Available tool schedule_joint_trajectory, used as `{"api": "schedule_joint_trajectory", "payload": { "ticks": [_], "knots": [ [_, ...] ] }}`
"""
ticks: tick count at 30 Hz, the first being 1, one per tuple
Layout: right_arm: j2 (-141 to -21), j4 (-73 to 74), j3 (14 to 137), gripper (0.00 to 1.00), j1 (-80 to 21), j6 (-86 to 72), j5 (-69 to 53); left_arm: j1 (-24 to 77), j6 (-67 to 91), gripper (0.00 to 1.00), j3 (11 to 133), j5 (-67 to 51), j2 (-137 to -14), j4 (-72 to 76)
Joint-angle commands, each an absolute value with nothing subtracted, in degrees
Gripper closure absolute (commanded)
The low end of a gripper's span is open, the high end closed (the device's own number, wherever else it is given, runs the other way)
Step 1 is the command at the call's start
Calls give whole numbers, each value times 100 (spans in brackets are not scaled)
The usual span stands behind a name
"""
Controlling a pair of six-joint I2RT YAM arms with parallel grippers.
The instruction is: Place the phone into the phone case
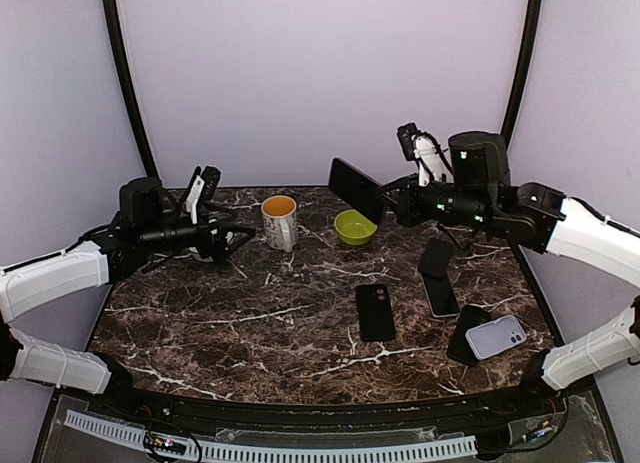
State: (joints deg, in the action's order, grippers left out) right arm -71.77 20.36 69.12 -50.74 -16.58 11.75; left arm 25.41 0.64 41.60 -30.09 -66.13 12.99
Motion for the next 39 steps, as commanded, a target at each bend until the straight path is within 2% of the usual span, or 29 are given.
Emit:
{"api": "schedule_joint_trajectory", "payload": {
  "ticks": [1,4,7,9,16,20,22,28,30,31,32,35,39],
  "knots": [
    [-6995,-849,6507,100,-5102,-1726,-1062,2584,867,15,4688,-4002,-6640,1448],
    [-7038,-1615,6406,100,-5098,-1936,-1865,2584,1731,23,4779,-4547,-6695,1788],
    [-7111,-2259,6329,100,-5103,-2156,-2410,2685,2740,31,4495,-4926,-6622,3121],
    [-7149,-2571,6310,100,-5110,-2250,-2613,2848,3044,31,4298,-4945,-6509,3946],
    [-7347,-3299,6288,100,-5115,-2503,-3389,3275,3585,18,4075,-4052,-6416,5509],
    [-7457,-3246,6401,100,-5122,-2523,-3481,3396,4320,20,3999,-3952,-6663,6899],
    [-7493,-3278,6422,100,-5124,-2550,-3554,3515,4384,21,4044,-3810,-6716,7067],
    [-7583,-3218,6460,100,-5150,-2564,-3630,3769,3717,29,4270,-3460,-6583,6317],
    [-7606,-3209,6460,100,-5150,-2560,-3643,3806,3646,36,4278,-3451,-6543,6278],
    [-7611,-3204,6460,100,-5154,-2552,-3647,3825,3638,45,4283,-3453,-6538,6255],
    [-7621,-3196,6460,100,-5151,-2545,-3648,3838,3632,49,4292,-3460,-6539,6233],
    [-7659,-3083,6502,100,-5153,-2510,-3660,3875,3638,75,4289,-3506,-6563,6230],
    [-7684,-2794,6521,100,-5147,-2408,-3657,3905,3618,98,4280,-3508,-6553,6200]
  ]
}}
